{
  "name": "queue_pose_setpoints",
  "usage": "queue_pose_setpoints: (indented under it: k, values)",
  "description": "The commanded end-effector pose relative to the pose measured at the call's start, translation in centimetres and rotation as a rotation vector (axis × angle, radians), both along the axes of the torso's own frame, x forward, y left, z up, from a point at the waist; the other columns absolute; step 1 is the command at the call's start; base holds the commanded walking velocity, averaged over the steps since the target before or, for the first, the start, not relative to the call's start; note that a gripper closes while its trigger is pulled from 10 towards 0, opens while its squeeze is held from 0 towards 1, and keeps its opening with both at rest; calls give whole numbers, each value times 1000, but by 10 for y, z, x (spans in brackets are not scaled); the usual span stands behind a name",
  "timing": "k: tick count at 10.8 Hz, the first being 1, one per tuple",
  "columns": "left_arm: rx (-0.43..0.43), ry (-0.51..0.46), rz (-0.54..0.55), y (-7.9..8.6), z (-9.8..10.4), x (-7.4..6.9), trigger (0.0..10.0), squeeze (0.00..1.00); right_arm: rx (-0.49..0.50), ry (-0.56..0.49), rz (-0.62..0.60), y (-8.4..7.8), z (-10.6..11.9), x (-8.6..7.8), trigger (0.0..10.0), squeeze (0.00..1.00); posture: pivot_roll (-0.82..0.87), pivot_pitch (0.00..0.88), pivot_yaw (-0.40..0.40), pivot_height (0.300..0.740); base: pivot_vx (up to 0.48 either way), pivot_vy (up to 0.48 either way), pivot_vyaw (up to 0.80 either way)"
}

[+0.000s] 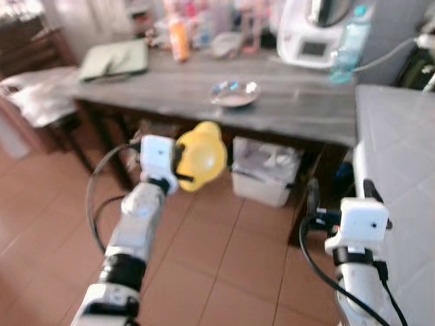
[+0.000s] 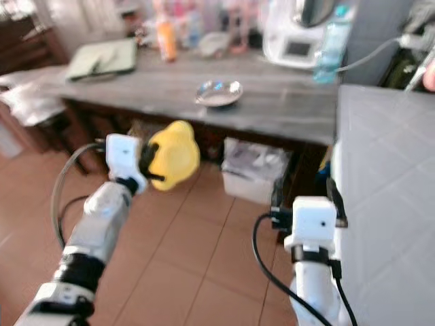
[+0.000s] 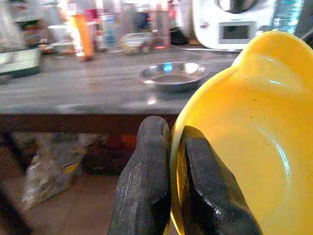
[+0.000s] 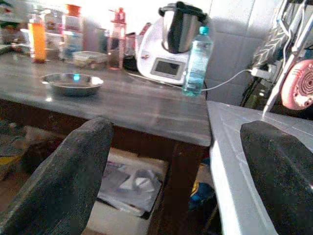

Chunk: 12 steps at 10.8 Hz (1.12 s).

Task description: Setting the table

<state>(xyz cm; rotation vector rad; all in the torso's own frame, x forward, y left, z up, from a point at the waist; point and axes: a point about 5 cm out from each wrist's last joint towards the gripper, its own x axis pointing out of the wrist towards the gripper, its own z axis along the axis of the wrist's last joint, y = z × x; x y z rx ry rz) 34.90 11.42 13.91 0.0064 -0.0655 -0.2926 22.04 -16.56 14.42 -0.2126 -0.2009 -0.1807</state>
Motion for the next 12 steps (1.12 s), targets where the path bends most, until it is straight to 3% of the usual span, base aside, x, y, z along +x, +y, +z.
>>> queue_pose_setpoints:
  k: [1,6,8,12]
  values:
    - [-1,-19,-1,-1,5,2,10000,0,-10,-5,-16,-4,1,-1,10000,0,35,31,65,740,465,0,0]
    - [4,-17,-13,-2,5,3,10000,0,-5,-2,-16,-3,-1,-1,10000,0,40,29,73,740,435,49,0]
    - [-4,-7,-23,-5,5,3,10000,0,-2,-5,-16,-1,-1,0,10000,0,41,25,78,740,0,0,0]
    - [-7,1,-41,-9,4,3,10000,0,-11,-9,-26,-5,-1,-1,10000,0,33,32,85,740,0,438,0]
